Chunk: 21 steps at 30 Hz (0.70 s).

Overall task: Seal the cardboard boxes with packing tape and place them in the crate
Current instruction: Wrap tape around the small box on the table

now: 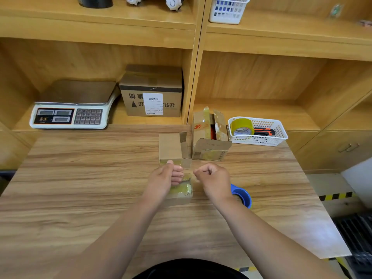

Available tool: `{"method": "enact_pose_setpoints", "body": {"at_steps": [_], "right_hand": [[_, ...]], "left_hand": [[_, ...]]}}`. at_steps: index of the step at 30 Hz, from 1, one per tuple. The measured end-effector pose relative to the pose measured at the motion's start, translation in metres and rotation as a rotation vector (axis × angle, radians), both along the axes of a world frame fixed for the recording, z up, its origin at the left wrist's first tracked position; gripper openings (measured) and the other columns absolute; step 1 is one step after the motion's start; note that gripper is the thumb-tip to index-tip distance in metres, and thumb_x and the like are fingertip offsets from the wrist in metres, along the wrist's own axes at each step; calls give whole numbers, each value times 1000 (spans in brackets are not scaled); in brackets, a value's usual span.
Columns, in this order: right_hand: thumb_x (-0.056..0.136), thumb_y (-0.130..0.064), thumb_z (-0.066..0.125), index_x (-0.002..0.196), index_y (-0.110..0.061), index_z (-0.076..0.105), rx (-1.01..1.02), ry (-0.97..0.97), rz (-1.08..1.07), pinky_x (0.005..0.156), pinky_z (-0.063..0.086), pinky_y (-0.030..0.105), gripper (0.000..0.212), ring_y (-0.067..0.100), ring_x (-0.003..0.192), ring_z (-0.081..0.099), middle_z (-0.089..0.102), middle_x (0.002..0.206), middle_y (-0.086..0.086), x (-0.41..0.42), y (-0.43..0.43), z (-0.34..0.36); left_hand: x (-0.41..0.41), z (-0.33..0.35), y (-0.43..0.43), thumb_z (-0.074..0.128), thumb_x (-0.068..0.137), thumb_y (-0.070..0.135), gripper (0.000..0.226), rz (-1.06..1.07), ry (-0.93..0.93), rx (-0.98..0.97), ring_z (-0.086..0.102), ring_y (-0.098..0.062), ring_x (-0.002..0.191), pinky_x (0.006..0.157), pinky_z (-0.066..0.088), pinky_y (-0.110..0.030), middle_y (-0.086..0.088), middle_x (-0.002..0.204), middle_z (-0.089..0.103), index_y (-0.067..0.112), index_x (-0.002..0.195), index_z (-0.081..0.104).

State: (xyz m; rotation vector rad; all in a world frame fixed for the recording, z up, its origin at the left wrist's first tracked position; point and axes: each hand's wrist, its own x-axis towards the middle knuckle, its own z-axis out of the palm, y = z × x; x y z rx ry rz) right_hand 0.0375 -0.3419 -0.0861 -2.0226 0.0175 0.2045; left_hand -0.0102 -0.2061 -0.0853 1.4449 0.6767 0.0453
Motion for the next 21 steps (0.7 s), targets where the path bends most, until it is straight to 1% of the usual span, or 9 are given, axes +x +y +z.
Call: {"method": "enact_pose_setpoints", "body": {"at_steps": [2, 4, 8, 11, 14, 16, 18, 20, 21], "right_hand": [[79, -21, 73, 60, -21, 65, -21, -25, -29, 74, 53, 38, 21, 16, 64, 62, 67, 61, -3, -2, -1, -1], [78, -23, 74, 57, -24, 63, -28, -35, -62, 78, 52, 40, 24, 16, 65, 61, 64, 57, -6, -4, -2, 0], [78, -26, 74, 55, -27, 63, -56, -52, -51, 81, 51, 43, 25, 15, 66, 60, 63, 55, -10, -4, -5, 2], [78, -26, 74, 55, -27, 64, -59, -66, -62, 82, 51, 43, 25, 15, 67, 60, 63, 56, -12, -5, -6, 2], [77, -25, 74, 57, -26, 65, -51, -51, -85, 81, 50, 43, 22, 19, 72, 61, 63, 57, -9, -8, -10, -2], [77, -24, 73, 59, -26, 65, -51, -32, -116, 76, 52, 40, 20, 18, 69, 60, 62, 55, -9, -8, -16, -6], [78, -21, 72, 60, -23, 66, -50, -2, -142, 71, 52, 38, 19, 16, 61, 59, 60, 52, -11, -7, -25, -10], [78, -19, 71, 62, -21, 67, -28, 39, -130, 67, 52, 34, 17, 17, 60, 61, 64, 56, -6, -7, -32, -15], [78, -19, 71, 62, -21, 68, -23, 63, -106, 65, 51, 31, 16, 13, 59, 60, 66, 58, -4, -9, -33, -17]], "left_hand": [[-1, -1, -1, 36, 101, 31, 41, -23, -23, 31, 69, -11, 76, 69, 52, -19, -2, 84, 74, 18, 87, 72], [-2, -2, -1, 36, 101, 35, 40, -63, -14, 112, 67, -8, 80, 75, 49, -21, -1, 86, 72, 24, 90, 73], [-3, 1, 2, 37, 99, 35, 35, -139, -49, 318, 60, 10, 70, 56, 38, -3, 14, 81, 65, 33, 86, 70], [-4, -3, 3, 41, 98, 30, 29, -223, -102, 507, 58, 2, 89, 70, 38, -7, 12, 101, 66, 30, 95, 70], [-3, -14, 1, 49, 95, 31, 27, -319, -92, 781, 52, -8, 108, 81, 37, -16, 6, 120, 62, 25, 116, 64], [-6, -25, 1, 56, 92, 33, 51, -363, -41, 910, 44, -16, 124, 98, 36, -25, -1, 133, 54, 18, 139, 42], [-10, -35, 8, 59, 90, 31, 70, -357, 6, 984, 36, -20, 133, 109, 31, -32, -4, 141, 46, 14, 148, 23], [-14, -47, 19, 58, 91, 27, 67, -439, -24, 1130, 30, -16, 136, 113, 19, -27, -1, 148, 39, 17, 148, 24], [-16, -51, 22, 57, 92, 25, 64, -499, -49, 1184, 27, -13, 138, 113, 13, -23, 2, 150, 35, 19, 148, 27]]}}
